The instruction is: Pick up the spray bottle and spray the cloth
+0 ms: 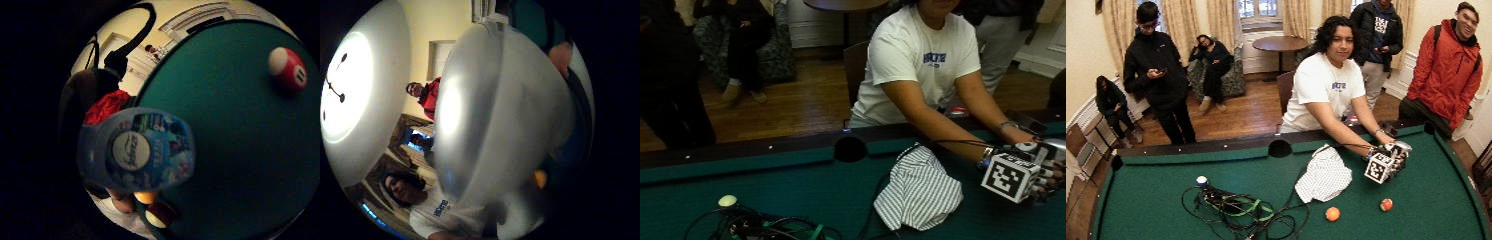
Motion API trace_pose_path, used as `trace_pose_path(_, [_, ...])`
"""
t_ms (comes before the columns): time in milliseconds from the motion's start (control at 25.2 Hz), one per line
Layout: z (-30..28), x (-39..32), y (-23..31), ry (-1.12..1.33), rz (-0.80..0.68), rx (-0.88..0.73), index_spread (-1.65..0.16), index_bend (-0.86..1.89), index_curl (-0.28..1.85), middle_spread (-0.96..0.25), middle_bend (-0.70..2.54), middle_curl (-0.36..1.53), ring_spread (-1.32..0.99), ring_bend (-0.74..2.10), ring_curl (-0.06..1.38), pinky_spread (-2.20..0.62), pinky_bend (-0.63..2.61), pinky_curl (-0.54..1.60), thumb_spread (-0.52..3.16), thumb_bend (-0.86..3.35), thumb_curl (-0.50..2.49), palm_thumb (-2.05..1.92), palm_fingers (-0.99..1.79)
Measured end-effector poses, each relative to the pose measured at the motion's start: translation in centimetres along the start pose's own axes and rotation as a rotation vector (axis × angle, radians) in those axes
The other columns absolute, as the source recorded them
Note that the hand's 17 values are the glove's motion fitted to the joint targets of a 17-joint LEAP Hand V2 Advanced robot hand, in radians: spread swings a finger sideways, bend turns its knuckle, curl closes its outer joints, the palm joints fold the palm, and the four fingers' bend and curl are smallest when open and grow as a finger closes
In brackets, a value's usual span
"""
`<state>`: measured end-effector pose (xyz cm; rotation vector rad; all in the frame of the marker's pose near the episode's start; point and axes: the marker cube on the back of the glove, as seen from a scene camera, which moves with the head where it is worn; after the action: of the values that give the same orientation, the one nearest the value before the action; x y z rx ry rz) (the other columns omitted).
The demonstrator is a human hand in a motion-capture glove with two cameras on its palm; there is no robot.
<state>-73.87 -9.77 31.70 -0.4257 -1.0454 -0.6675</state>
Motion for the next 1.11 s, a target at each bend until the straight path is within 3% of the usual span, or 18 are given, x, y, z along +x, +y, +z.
trace_pose_path(277, [-4.1, 0.5, 4.3, 0.200, 0.019, -0.068, -0.34, 0.12, 0.51, -0.15, 0.33, 0.42, -0.15, 0.47, 0.39, 0.04, 0.31, 0.37, 0.93, -0.06, 0.59, 0.53, 0.76])
trace_pose_path(634, [-9.8, -1.5, 11.6, 0.597, -0.066, -0.160, -0.39, 0.11, 0.41, -0.16, 0.22, 0.38, -0.16, 0.37, 0.34, 0.15, 0.30, 0.36, 1.00, -0.04, 0.49, 0.45, 0.53])
trace_pose_path(1110, [-15.2, -4.7, 20.5, 0.803, -0.119, -0.217, -0.43, 0.13, 0.34, -0.16, 0.18, 0.35, -0.16, 0.33, 0.32, 0.20, 0.32, 0.36, 1.02, -0.04, 0.42, 0.41, 0.45])
